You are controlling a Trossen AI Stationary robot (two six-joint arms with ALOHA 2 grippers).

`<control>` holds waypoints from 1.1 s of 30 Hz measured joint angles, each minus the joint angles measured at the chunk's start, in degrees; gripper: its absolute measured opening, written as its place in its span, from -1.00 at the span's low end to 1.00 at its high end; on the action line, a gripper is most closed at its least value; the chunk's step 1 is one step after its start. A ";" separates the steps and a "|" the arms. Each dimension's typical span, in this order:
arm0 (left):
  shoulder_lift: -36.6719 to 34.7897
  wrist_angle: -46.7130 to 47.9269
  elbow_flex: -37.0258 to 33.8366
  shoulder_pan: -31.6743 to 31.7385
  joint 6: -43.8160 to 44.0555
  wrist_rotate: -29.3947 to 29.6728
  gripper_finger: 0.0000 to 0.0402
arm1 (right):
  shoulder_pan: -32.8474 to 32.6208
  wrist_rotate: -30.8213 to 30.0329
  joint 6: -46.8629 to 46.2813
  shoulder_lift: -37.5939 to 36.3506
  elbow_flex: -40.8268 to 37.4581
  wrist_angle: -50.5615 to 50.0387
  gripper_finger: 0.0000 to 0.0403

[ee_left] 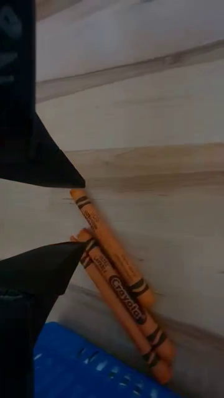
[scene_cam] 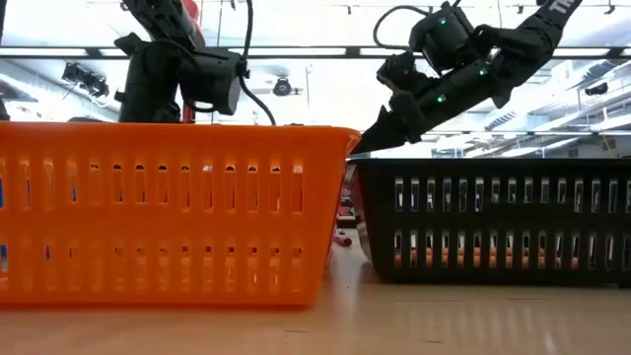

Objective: Sort crayons
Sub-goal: Put the orange crayon into the black bin

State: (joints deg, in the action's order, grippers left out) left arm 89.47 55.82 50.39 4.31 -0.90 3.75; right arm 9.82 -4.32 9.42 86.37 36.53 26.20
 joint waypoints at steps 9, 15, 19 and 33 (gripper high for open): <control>0.00 -1.64 0.00 -1.35 -5.64 -1.50 -0.19 | 1.65 4.42 -0.86 0.04 0.02 -0.07 -0.34; 0.00 -2.81 -0.05 -1.31 -6.39 -2.45 -0.19 | 1.56 4.45 -0.86 0.04 0.02 -0.11 -0.34; 0.00 -6.63 -1.84 -1.31 -7.62 -3.52 -0.19 | 1.52 4.59 -0.86 0.06 0.02 -0.17 -0.34; 0.07 -9.76 -4.24 -0.56 -9.38 2.64 -0.19 | 1.52 5.78 -0.86 0.09 0.00 -0.20 -0.34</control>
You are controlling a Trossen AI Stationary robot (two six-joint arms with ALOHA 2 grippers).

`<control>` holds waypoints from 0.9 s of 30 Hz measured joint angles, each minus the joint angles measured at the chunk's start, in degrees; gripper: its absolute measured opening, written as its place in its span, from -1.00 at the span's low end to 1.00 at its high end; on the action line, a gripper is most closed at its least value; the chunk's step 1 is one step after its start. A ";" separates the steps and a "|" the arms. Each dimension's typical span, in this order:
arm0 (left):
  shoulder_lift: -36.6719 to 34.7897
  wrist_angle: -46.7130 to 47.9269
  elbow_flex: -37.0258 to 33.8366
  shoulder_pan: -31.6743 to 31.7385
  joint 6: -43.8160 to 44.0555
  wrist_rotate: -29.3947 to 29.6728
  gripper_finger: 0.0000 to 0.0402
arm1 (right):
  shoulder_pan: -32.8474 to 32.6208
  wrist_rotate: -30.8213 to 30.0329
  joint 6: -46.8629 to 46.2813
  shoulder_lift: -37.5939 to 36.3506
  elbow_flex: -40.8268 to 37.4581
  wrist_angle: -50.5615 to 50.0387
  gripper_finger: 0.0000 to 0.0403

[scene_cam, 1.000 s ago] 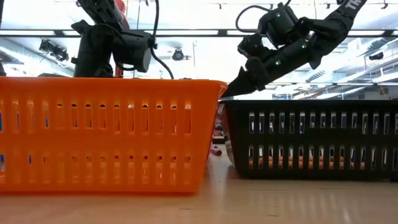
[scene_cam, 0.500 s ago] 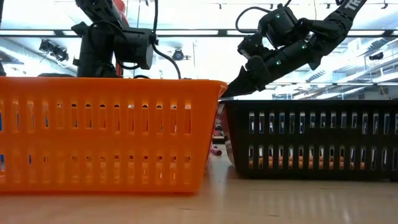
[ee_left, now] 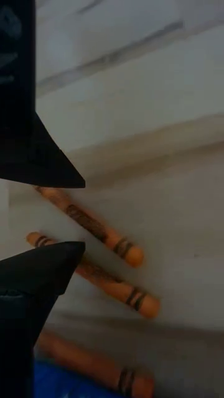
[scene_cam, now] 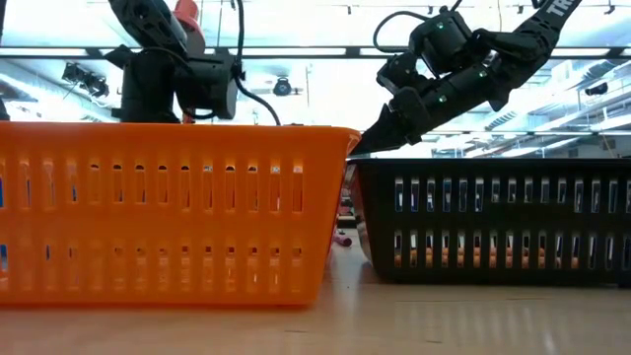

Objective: Sort crayons
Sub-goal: Put the orange crayon into the black bin

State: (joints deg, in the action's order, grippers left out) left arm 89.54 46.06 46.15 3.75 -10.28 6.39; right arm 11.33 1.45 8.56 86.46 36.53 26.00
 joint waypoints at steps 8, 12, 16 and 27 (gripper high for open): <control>0.00 -2.25 0.02 4.55 -0.18 0.16 -0.19 | -0.02 0.15 -0.46 0.00 -0.02 0.01 -0.34; -0.13 -5.84 -1.69 6.18 -2.29 -1.51 -0.19 | -0.04 0.53 -0.47 0.00 -0.02 0.00 -0.34; -0.43 -8.53 -3.60 7.03 -4.03 -2.75 -0.19 | -0.05 1.20 -0.48 0.00 -0.04 0.01 -0.34; -0.28 -8.91 -3.76 7.30 -2.57 -3.06 -0.64 | -0.04 1.22 -0.48 0.00 -0.04 0.04 -0.34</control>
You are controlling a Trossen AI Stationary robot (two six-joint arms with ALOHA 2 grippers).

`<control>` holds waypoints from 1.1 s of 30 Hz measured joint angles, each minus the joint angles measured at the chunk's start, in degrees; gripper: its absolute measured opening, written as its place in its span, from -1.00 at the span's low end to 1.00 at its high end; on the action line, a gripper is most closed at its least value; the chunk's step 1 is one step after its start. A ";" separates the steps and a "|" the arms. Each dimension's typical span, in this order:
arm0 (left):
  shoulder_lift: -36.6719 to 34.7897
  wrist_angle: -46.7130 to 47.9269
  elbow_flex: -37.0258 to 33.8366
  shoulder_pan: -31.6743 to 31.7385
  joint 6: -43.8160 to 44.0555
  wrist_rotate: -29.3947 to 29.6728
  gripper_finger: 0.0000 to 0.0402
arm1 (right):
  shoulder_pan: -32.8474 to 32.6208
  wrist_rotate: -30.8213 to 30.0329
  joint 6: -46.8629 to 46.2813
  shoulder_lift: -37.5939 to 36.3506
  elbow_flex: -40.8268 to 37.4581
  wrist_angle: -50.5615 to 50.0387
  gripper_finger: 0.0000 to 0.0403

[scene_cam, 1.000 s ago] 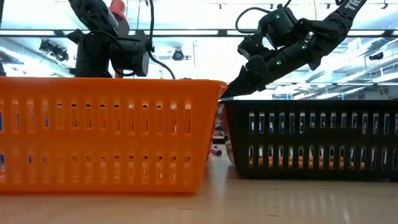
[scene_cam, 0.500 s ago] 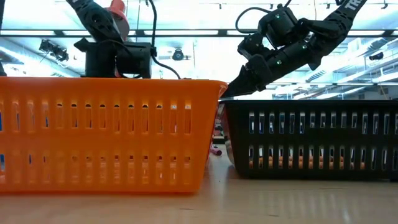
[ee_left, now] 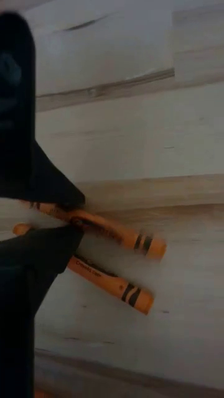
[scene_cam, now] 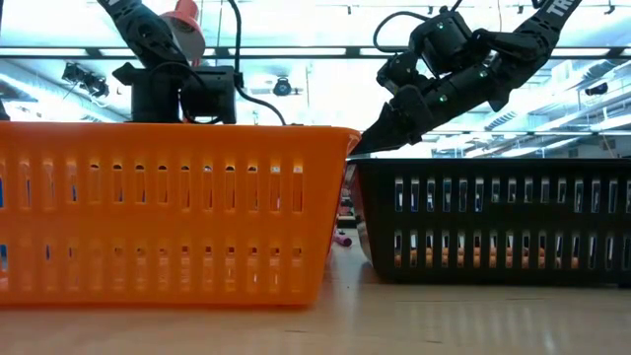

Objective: Sort crayons
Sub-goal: Put the orange crayon into the black bin

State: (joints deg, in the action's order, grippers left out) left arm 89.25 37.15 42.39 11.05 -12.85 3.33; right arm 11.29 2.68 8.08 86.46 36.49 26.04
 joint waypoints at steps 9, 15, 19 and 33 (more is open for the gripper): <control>0.04 -0.08 0.00 -0.02 1.27 0.29 -0.91 | 0.00 0.04 -0.40 0.00 0.00 0.00 -0.34; -2.29 -0.55 -0.36 -0.02 2.30 0.39 -0.86 | 0.00 0.06 -0.42 0.00 0.00 -0.02 -0.34; -5.21 -1.30 -0.39 0.07 2.34 1.22 -0.86 | -0.02 0.07 -0.44 0.00 0.00 -0.02 -0.34; -12.07 -17.27 -0.31 0.02 1.54 0.50 -0.85 | -0.48 0.04 -1.05 0.00 -0.04 4.78 -0.33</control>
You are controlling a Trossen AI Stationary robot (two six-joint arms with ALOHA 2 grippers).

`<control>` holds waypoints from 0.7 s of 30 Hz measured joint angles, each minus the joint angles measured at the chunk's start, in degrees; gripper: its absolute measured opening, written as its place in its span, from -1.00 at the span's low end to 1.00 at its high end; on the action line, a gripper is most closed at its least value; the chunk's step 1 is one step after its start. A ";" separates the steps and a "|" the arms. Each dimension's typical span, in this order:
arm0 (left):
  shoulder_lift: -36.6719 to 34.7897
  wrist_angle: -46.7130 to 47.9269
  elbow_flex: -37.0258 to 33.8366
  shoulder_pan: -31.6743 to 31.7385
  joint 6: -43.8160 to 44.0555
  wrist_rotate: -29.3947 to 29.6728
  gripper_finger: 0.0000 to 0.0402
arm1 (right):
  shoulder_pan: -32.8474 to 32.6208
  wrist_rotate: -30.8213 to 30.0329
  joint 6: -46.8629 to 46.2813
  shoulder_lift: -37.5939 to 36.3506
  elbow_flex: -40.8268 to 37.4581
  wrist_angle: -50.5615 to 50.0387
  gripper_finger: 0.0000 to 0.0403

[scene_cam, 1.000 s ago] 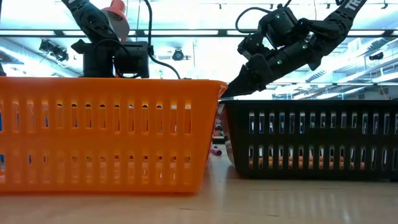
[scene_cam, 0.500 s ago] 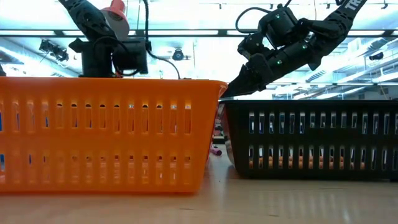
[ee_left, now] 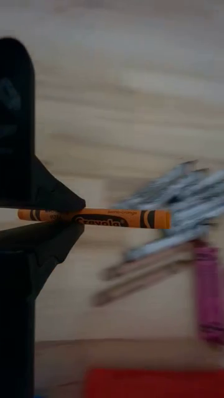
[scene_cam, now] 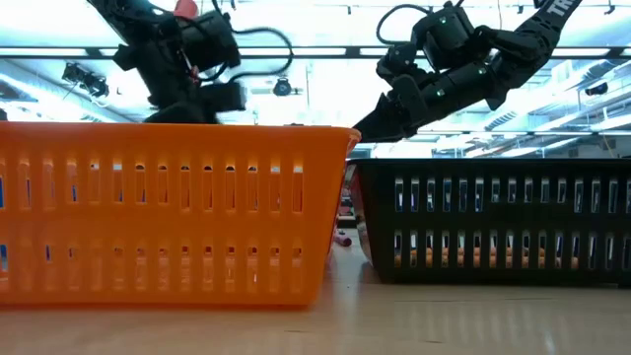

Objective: Sort crayons
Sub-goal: Put the orange crayon into the black bin

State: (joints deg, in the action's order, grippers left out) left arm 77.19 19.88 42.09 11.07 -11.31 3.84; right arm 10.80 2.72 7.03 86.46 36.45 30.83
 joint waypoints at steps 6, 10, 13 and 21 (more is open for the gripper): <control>0.22 -12.98 0.03 -0.04 -4.80 -0.03 -0.85 | -1.88 0.00 0.09 0.00 0.00 8.46 -0.21; 0.20 -20.09 0.09 -0.04 -6.08 -0.04 -0.85 | -3.32 -0.01 0.51 0.00 0.00 13.87 -0.07; 0.20 -24.33 0.11 -0.04 -6.14 -1.33 -0.85 | -4.12 -0.11 1.01 0.00 0.00 17.35 0.02; 0.17 -34.58 0.11 -2.03 -6.47 -7.14 -0.85 | -5.24 -1.93 3.59 0.00 0.00 23.29 0.09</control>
State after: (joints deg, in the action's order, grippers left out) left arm 77.36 -14.70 42.19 9.04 -17.78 -3.31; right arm 5.56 0.79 10.61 86.46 36.45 54.12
